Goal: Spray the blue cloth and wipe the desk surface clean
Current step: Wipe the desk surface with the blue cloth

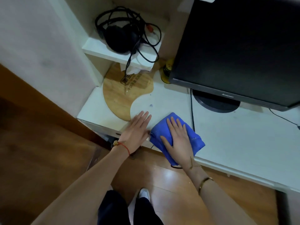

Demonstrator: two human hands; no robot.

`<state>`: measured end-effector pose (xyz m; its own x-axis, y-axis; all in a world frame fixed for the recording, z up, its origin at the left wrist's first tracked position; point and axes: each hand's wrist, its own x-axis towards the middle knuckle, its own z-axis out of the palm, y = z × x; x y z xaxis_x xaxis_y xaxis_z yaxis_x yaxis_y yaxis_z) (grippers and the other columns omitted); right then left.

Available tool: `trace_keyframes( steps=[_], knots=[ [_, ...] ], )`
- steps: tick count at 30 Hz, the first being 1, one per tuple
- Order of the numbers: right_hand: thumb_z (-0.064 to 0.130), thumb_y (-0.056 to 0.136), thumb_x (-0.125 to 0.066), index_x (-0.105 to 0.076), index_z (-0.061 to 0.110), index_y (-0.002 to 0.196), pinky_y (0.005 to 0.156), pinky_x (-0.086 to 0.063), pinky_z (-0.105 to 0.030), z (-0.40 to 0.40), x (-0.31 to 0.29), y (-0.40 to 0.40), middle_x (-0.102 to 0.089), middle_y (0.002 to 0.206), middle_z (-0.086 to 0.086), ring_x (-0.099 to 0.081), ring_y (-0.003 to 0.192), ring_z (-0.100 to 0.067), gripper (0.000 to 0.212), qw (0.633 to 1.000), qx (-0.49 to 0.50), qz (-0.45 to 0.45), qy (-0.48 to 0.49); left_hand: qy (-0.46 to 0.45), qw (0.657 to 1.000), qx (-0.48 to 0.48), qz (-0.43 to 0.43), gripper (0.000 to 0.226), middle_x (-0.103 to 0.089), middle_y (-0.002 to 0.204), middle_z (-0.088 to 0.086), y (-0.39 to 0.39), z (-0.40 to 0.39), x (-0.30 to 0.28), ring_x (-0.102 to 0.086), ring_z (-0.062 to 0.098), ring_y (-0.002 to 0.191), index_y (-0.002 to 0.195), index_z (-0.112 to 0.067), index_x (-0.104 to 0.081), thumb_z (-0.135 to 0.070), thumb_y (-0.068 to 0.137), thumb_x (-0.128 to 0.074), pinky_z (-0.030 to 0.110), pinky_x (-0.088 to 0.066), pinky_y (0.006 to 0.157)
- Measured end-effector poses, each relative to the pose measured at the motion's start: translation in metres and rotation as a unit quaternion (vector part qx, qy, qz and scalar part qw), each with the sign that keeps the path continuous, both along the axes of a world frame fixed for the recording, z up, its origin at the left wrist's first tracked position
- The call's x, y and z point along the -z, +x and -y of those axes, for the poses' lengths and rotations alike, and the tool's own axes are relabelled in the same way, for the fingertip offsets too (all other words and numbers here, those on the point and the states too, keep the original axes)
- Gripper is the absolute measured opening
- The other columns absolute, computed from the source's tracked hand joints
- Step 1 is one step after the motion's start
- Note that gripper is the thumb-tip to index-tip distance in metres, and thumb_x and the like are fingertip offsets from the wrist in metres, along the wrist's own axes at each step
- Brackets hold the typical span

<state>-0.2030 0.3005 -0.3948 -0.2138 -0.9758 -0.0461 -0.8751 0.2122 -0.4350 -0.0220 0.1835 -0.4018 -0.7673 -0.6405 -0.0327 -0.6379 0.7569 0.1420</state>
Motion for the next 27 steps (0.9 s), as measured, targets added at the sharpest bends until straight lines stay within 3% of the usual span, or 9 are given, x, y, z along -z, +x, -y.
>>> trace_keyframes(
  steps=[4, 9, 17, 22, 27],
  knots=[
    [0.046, 0.101, -0.04, -0.023, 0.025, 0.154, 0.123, 0.0, -0.034, -0.015, -0.001, -0.03, -0.016, 0.162, 0.009, -0.003, 0.15, -0.007, 0.06, 1.0, -0.006, 0.006, -0.007, 0.013, 0.999, -0.011, -0.037, 0.059, -0.044, 0.152, 0.015, 0.001, -0.002, 0.009, -0.04, 0.029, 0.142, 0.145, -0.002, -0.044, -0.035, 0.098, -0.032, 0.046, -0.038, 0.114],
    [0.04, 0.102, -0.042, -0.026, 0.023, 0.153, 0.122, 0.002, -0.03, 0.003, 0.001, -0.048, -0.021, 0.161, 0.007, -0.007, 0.15, -0.009, 0.057, 0.998, 0.057, 0.019, -0.028, 0.058, 0.996, -0.023, -0.071, 0.06, -0.031, 0.16, 0.01, 0.001, -0.002, 0.014, -0.025, 0.025, 0.149, 0.151, -0.005, -0.035, -0.036, 0.1, -0.031, 0.031, -0.006, 0.123],
    [0.029, 0.102, -0.046, -0.034, 0.017, 0.15, 0.123, -0.004, -0.036, 0.061, 0.003, -0.038, -0.031, 0.158, -0.001, -0.017, 0.149, -0.019, 0.052, 0.995, 0.071, 0.047, -0.046, 0.1, 0.99, -0.03, -0.09, 0.067, -0.016, 0.164, 0.002, 0.001, 0.002, 0.014, -0.005, 0.015, 0.152, 0.156, -0.011, -0.024, -0.044, 0.098, -0.022, 0.022, 0.011, 0.121],
    [0.021, 0.1, -0.05, -0.039, 0.02, 0.147, 0.123, -0.011, -0.038, 0.046, -0.006, -0.021, -0.038, 0.154, 0.0, -0.025, 0.146, -0.017, 0.048, 0.99, 0.048, 0.124, -0.052, 0.114, 0.99, -0.041, -0.074, 0.07, -0.014, 0.164, 0.0, 0.0, 0.0, 0.01, -0.004, 0.015, 0.152, 0.156, -0.013, -0.022, -0.049, 0.096, -0.018, 0.022, 0.011, 0.121],
    [0.009, 0.097, -0.051, -0.047, 0.017, 0.142, 0.122, -0.012, -0.031, 0.018, -0.018, -0.004, -0.046, 0.148, -0.001, -0.034, 0.142, -0.015, 0.045, 0.987, 0.037, 0.156, -0.03, 0.077, 0.996, -0.039, -0.022, 0.06, -0.039, 0.155, 0.011, -0.004, -0.002, -0.004, -0.034, 0.027, 0.145, 0.146, -0.005, -0.042, -0.039, 0.098, -0.033, 0.036, -0.017, 0.121]
  ],
)
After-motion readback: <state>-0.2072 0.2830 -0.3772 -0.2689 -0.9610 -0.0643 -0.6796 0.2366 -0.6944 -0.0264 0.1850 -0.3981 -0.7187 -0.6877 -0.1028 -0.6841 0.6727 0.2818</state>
